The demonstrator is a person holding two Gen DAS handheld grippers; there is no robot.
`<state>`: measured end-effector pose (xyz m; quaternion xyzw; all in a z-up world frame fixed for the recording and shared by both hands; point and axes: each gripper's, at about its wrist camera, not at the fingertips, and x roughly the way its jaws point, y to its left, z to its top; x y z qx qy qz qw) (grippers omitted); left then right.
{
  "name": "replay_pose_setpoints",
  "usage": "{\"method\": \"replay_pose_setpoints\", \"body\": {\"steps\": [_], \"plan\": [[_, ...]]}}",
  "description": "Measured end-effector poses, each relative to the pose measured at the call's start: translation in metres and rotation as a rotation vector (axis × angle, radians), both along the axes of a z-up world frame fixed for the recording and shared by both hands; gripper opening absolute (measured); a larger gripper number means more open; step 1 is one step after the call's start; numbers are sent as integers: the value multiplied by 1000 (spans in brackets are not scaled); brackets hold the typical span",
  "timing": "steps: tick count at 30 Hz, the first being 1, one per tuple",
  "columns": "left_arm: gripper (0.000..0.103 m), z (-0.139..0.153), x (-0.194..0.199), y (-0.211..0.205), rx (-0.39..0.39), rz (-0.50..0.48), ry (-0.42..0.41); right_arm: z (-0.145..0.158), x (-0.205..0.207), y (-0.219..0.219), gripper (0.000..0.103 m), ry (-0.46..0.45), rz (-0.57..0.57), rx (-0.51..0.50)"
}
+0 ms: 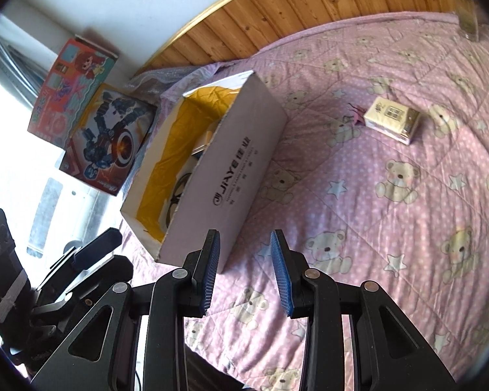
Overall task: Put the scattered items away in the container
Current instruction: 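Withdraw both tools from the box toward the pink clip and tissue pack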
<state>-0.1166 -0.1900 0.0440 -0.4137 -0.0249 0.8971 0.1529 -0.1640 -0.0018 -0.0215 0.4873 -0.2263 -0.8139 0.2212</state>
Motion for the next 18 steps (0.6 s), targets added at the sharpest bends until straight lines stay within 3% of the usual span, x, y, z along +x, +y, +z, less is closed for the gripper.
{"method": "replay_pose_setpoints", "body": {"steps": [10,18], "plan": [[62,-27,-52,51,14,-64,-69,-29,-19,60,39,-43,-104,45],[62,-60,-122,75,43,-26,-141,-39,-70,77,48,0,-59,212]]}}
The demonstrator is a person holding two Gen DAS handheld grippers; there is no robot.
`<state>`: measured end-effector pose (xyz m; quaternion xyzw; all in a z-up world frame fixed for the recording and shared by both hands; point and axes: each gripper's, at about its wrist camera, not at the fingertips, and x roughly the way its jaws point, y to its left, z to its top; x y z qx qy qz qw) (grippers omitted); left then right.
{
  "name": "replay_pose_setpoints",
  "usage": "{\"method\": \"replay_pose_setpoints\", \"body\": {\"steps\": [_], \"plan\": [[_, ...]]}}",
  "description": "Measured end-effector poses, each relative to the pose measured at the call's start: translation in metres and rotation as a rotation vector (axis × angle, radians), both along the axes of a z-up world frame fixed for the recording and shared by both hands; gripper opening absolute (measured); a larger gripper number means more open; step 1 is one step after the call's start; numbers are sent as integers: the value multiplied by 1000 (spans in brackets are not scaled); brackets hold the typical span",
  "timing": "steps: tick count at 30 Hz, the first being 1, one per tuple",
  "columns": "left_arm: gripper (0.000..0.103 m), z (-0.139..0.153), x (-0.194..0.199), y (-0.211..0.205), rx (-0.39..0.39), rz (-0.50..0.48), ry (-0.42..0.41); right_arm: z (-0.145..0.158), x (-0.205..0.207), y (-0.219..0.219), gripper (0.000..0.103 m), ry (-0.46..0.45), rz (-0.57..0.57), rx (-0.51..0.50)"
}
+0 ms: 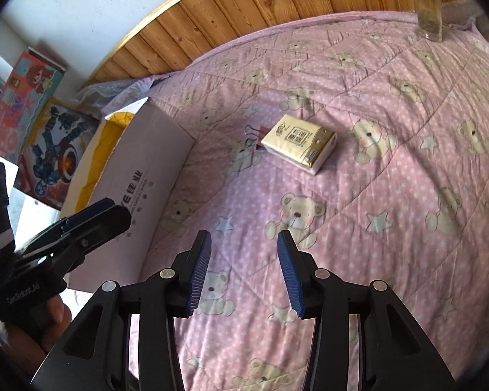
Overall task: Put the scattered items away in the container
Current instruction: 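Withdraw both tools from the box toward the pink clip and tissue pack, then grasp the pink binder clip with the left tool while the right tool grasps the tissue pack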
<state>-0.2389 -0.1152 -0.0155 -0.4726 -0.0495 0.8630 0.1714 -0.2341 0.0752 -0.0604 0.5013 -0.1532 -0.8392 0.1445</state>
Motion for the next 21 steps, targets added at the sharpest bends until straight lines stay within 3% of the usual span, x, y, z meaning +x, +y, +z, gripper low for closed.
{"method": "replay_pose_setpoints", "body": {"steps": [7,14,18,21], "plan": [[62,-33,-59,19,36,35,-64,-14,-58,2,52,54,114,208],[62,-62,-102,27,42,73,-97,-41,-99,-22,57,136,327,432],[62,-78,-119,25,43,102,-116,-62,-114,-29,63,153,401,478],[62,-86,-130,26,47,112,-118,-68,-122,-19,63,145,381,432]]}}
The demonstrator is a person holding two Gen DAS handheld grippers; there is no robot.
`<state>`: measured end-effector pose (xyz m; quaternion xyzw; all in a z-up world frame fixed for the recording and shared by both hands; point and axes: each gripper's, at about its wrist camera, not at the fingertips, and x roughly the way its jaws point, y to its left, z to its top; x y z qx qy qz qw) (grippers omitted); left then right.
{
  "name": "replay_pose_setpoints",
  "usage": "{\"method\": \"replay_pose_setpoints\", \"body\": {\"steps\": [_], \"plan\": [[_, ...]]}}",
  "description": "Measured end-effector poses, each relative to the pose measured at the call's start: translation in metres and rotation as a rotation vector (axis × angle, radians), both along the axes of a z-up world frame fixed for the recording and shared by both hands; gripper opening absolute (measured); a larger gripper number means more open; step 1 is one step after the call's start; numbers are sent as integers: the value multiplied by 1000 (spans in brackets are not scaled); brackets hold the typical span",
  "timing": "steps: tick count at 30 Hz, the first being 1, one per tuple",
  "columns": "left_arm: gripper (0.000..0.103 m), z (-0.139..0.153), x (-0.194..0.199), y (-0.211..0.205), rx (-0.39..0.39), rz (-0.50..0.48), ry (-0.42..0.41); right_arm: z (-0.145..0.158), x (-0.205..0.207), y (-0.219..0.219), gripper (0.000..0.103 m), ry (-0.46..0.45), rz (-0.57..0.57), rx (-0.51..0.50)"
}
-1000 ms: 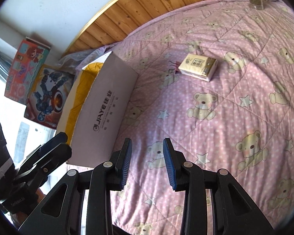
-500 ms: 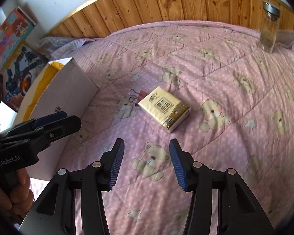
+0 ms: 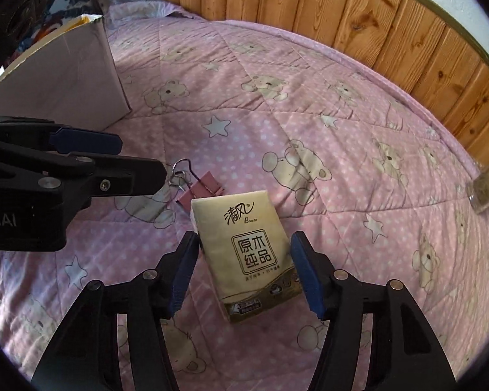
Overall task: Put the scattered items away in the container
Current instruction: 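Grasp the pink binder clip with the left tool while the right tool grasps the tissue pack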
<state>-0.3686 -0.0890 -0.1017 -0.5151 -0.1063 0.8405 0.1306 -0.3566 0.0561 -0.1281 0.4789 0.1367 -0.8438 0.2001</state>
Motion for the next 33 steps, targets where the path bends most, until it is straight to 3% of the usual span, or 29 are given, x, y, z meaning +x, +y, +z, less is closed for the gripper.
{"method": "replay_pose_setpoints", "body": {"steps": [3,7,13,18,20,25,27,33], "plan": [[62,-6,-11,6,8,-3,18,-6,-7,19,56,-35,-87,-32],[62,-21,-22,18,6,-42,7,-4,-7,53,55,-74,-184,-145],[62,-20,-1,40,80,-226,4,-3,-3,79,55,-103,-239,-245],[62,-17,-4,39,-33,-218,93,-4,-4,81,55,-99,-250,-268],[62,-19,-8,48,-70,-262,135,-4,-3,82,55,-98,-255,-276],[59,-32,-7,74,-106,-420,148,-5,-3,84,55,-100,-257,-286],[42,-31,-3,76,-89,-434,140,-5,-2,85,55,-101,-260,-288],[45,-32,-2,79,-85,-435,156,-5,0,86,55,-98,-273,-293]]}}
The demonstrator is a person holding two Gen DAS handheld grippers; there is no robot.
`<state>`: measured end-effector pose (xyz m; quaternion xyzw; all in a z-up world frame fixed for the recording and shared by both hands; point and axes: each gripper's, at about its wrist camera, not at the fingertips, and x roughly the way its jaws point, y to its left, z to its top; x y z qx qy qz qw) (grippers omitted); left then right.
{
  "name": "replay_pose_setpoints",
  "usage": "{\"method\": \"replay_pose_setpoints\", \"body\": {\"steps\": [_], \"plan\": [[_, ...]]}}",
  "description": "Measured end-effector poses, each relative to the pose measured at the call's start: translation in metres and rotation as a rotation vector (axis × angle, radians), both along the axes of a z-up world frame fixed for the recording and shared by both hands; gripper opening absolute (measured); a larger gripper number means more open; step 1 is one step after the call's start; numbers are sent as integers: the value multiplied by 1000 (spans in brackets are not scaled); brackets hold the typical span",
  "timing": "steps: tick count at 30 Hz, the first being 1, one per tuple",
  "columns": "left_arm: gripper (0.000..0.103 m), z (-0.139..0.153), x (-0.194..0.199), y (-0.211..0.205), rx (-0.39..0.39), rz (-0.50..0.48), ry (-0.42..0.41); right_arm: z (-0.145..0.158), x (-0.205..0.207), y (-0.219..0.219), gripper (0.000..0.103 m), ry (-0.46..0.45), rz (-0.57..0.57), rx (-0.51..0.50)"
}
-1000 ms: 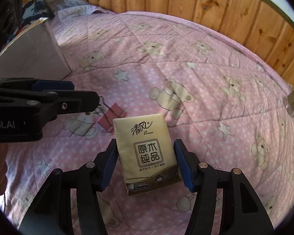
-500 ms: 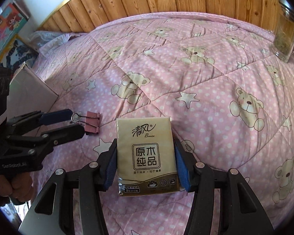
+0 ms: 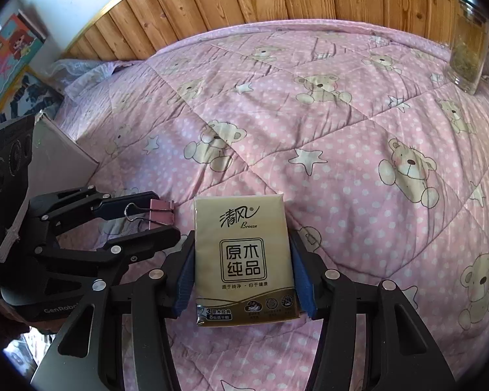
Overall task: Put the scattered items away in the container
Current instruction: 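Grasp the pink binder clip with the left tool while the right tool grasps the tissue pack, then lift and carry the pink clip and tissue pack with both tools over the box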
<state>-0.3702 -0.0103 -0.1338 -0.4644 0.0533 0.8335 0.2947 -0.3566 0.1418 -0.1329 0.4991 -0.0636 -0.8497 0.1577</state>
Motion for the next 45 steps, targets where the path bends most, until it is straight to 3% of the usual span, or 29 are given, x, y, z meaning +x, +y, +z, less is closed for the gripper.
{"method": "replay_pose_setpoints", "body": {"steps": [2,4,24,45], "plan": [[45,0,2,3,-10,-17,13,0,1,0,54,-3,-6,-2],[33,1,4,2,9,-35,7,2,4,1,54,-6,-13,-7],[32,29,45,-7,33,31,2,19,51,9,54,-9,-96,-81],[32,96,144,-66,118,124,26,68,143,-53,54,9,-69,-97]]}}
